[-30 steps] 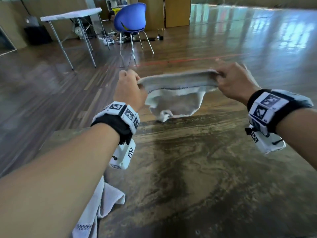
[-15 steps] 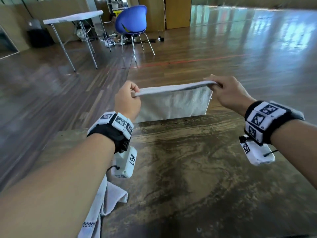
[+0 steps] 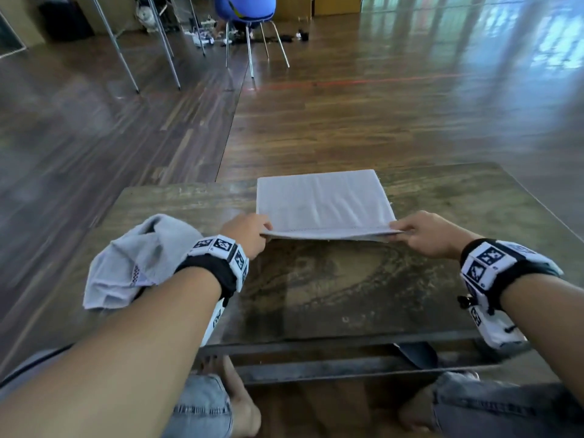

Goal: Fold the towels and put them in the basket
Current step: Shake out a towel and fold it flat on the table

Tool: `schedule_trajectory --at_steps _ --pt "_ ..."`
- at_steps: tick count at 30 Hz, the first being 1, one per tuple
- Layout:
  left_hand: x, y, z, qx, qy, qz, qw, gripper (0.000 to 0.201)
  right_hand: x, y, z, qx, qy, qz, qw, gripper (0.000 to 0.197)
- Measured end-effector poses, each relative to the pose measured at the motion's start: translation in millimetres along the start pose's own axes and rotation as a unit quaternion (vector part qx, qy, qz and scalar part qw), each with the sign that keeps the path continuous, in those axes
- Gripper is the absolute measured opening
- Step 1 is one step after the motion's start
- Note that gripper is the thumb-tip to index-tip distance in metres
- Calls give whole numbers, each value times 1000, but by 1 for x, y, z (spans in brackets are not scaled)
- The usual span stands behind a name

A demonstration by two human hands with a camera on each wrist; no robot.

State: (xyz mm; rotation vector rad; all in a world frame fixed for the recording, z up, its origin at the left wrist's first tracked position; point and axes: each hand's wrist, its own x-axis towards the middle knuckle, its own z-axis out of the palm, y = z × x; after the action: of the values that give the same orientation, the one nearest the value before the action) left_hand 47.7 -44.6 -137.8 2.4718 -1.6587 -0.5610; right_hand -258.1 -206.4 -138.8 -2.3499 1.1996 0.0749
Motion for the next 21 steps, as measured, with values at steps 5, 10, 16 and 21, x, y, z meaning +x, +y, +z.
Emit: schedule_trajectory --at_steps 5,10,16,21 --pt "-32 4 -8 -9 -15 28 999 29 -35 4 -8 116 114 -21 986 25" --pt "-64 9 -15 -89 47 8 995 34 -67 1 -13 191 172 -38 966 48" --pt "-99 15 -33 -248 69 -17 966 44 -99 -12 -28 173 125 -51 976 66" --pt "-127 19 -43 -347 -32 -43 936 24 -122 -20 -48 161 15 -38 986 37"
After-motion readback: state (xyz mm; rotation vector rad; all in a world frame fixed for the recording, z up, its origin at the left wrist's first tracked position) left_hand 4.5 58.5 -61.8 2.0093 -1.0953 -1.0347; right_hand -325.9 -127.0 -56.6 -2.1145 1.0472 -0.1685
